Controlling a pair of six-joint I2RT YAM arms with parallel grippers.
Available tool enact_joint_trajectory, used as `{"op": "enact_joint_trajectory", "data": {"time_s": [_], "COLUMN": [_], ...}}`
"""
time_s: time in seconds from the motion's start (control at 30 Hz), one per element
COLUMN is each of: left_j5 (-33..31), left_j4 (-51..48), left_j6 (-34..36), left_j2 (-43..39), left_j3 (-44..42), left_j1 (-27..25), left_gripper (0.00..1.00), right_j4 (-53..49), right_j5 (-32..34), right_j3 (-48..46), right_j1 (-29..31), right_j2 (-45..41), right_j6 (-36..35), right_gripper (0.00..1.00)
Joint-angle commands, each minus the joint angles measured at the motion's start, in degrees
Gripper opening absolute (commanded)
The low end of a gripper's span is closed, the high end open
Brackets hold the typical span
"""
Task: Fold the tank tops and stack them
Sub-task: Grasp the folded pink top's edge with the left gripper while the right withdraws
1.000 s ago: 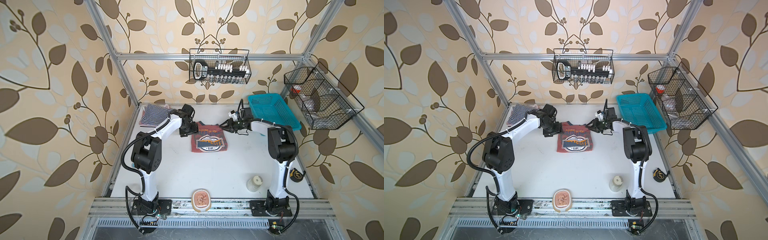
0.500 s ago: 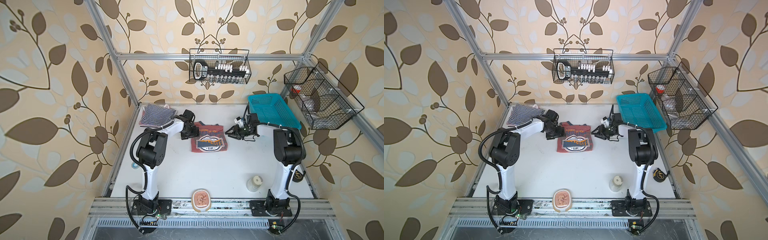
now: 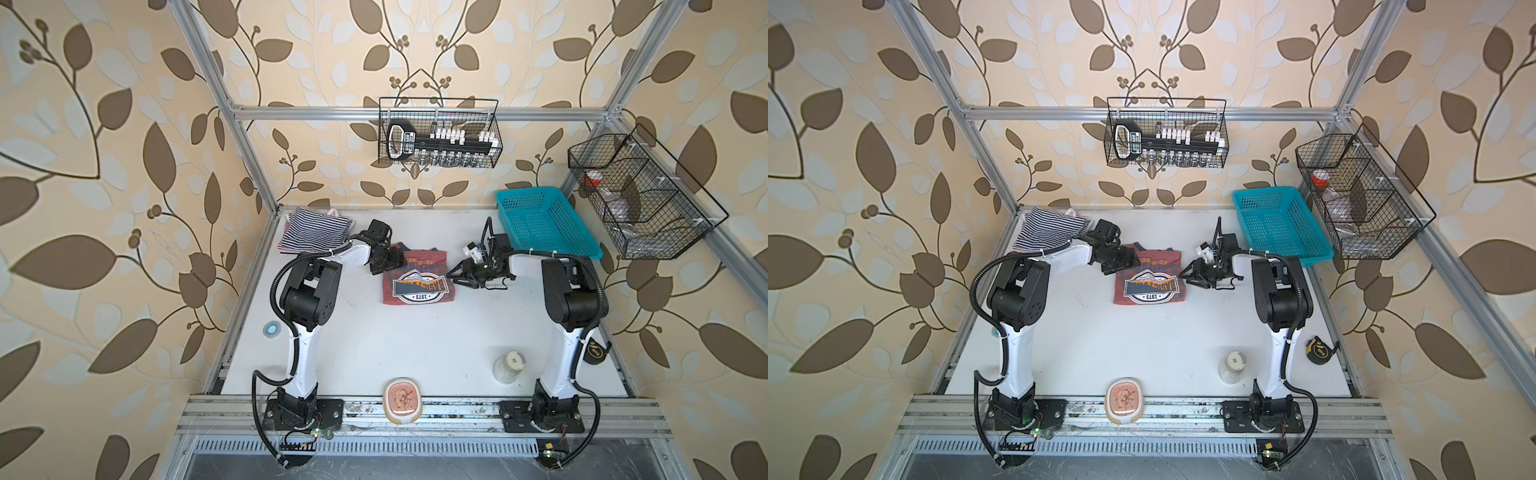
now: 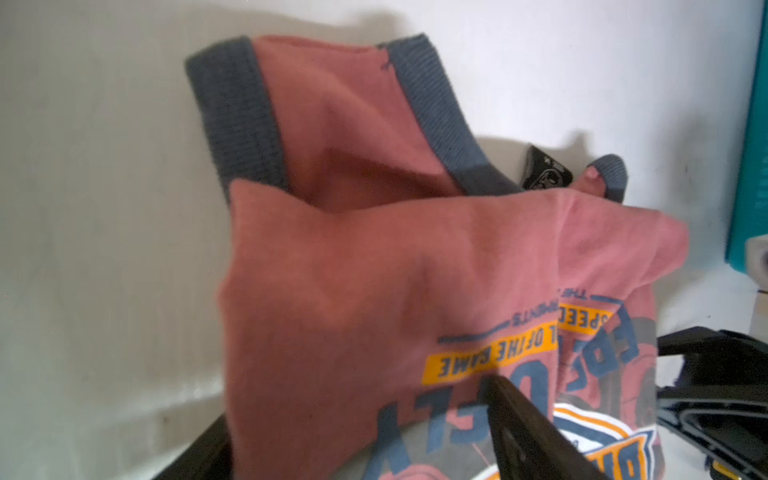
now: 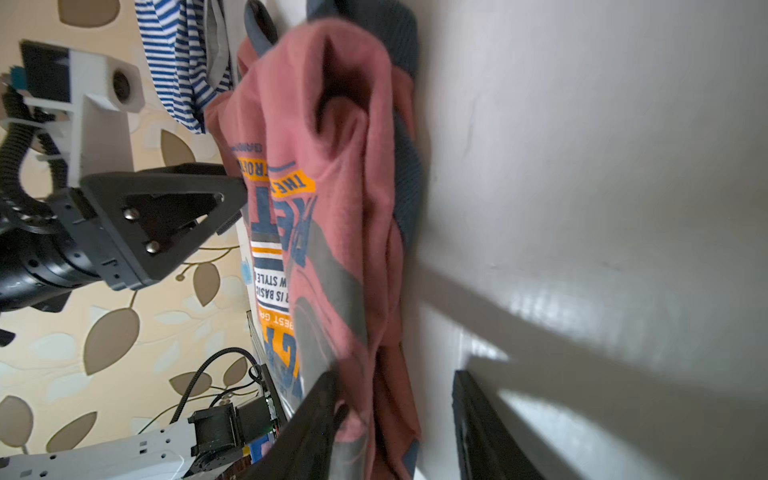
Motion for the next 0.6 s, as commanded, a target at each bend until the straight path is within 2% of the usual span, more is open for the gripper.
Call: {"op": "enact_joint_trajectory", "data": {"time_s": [0.0, 0.17, 0.37, 0.47, 0.57], "left_j5": [1.88, 1.34, 0.14, -1.1, -2.61], "left_j4": [-2.74, -3.54, -2.75, -3.41, -4.98], "left_j6": [-1.9, -2.38, -5.38, -6.44, -7.52], "left_j2": [4.11, 6.05, 8.17, 9.45, 9.57], "left_j3": [-3.65, -4.3, -6.2, -6.39, -5.77], "left_j1": [-1.05, -3.01, -4.14, -4.4, -4.95], "left_gripper": [0.81, 0.79, 0.71, 0.64, 0.51], "right_j4": [-0.06, 0.96, 0.77, 0.97, 1.09], "right_j5": [0.7, 1.23, 2.33, 2.41, 2.29], "right_j3": [-0.36, 0.09, 0.89, 0.81, 0.72], "right_j1": [1.61, 2.76, 3.29, 3.29, 3.16], "right_j2": [2.64, 4.71, 6.31, 6.49, 6.5], "right_j6": [-1.24, -0.01, 0.77, 0.88, 0.99], "right_gripper": [0.47, 0.47, 0.47, 0.47, 0.47]}}
